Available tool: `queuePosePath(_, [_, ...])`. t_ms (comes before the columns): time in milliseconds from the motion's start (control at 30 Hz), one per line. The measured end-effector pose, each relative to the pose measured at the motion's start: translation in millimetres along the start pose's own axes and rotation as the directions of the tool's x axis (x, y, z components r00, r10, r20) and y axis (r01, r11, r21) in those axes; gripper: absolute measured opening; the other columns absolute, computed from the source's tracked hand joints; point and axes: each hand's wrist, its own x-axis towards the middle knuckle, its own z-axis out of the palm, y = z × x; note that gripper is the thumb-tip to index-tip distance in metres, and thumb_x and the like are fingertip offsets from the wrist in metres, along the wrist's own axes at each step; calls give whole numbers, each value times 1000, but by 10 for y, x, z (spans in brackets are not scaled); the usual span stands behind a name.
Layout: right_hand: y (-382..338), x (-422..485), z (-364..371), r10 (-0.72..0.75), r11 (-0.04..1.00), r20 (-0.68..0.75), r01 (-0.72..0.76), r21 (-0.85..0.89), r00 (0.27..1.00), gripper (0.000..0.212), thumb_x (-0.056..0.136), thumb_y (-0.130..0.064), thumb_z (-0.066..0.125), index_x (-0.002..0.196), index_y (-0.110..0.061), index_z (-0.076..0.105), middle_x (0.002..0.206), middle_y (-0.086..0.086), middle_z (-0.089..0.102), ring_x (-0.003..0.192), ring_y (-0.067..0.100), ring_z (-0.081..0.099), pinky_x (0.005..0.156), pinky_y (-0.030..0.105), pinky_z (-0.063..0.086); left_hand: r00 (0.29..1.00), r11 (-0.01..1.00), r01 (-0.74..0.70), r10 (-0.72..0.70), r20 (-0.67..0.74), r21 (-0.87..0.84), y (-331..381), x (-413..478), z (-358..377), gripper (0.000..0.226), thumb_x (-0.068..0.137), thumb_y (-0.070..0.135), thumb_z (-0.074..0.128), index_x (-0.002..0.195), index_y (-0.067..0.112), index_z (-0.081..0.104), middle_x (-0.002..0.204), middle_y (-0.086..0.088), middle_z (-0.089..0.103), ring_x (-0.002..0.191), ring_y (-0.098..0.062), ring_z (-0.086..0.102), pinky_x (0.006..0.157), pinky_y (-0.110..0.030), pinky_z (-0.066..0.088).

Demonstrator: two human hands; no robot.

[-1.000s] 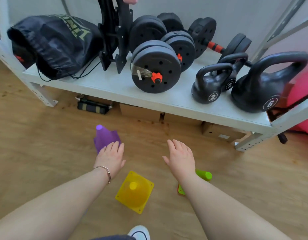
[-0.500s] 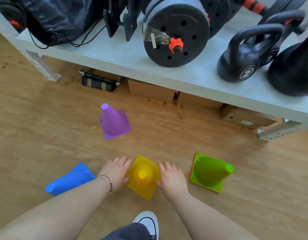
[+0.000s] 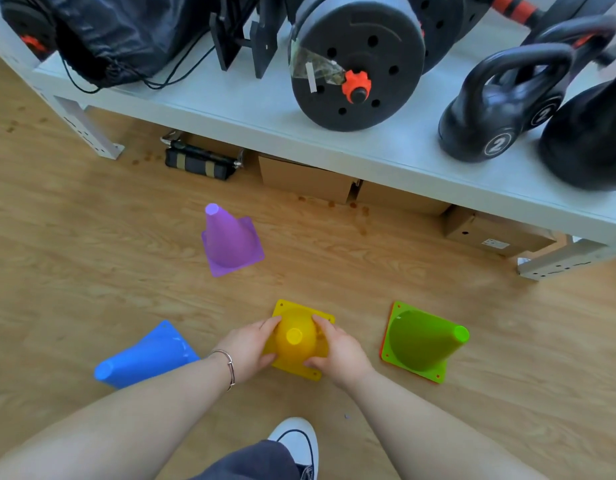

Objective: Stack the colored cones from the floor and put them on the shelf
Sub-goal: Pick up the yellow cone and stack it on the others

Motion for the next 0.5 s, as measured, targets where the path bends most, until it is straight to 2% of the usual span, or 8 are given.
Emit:
queuePosePath(200, [25, -162, -394, -44, 996, -97, 51, 74, 994, 98, 68, -38, 84, 149, -32, 29, 140, 4, 55, 128, 22, 51, 102, 29, 41, 986, 989, -83, 63, -156, -120, 189, -25, -313, 76, 78, 45, 67, 143, 27, 34, 144, 5, 46, 128, -16, 50, 102, -31, 43])
queuePosePath(333, [49, -371, -712, -50, 983, -201, 84, 162, 978, 93, 64, -42, 84, 142, -37, 34, 135, 0, 59, 125, 19, 54, 100, 32, 46, 962, 979, -173, 144, -232, -112, 467, -40, -691, 74, 75, 43, 72, 139, 25, 40, 136, 4, 52, 122, -13, 53, 100, -29, 44])
queuePosePath(500, [132, -669, -1218, -68, 960, -275, 138, 245, 959, 83, 61, -51, 82, 131, -48, 38, 128, -11, 60, 119, 12, 55, 97, 36, 51, 946, 971, -232, 211, -246, -61, 988, -22, -1142, 74, 75, 46, 73, 138, 22, 42, 133, 2, 57, 115, -12, 59, 98, -29, 48])
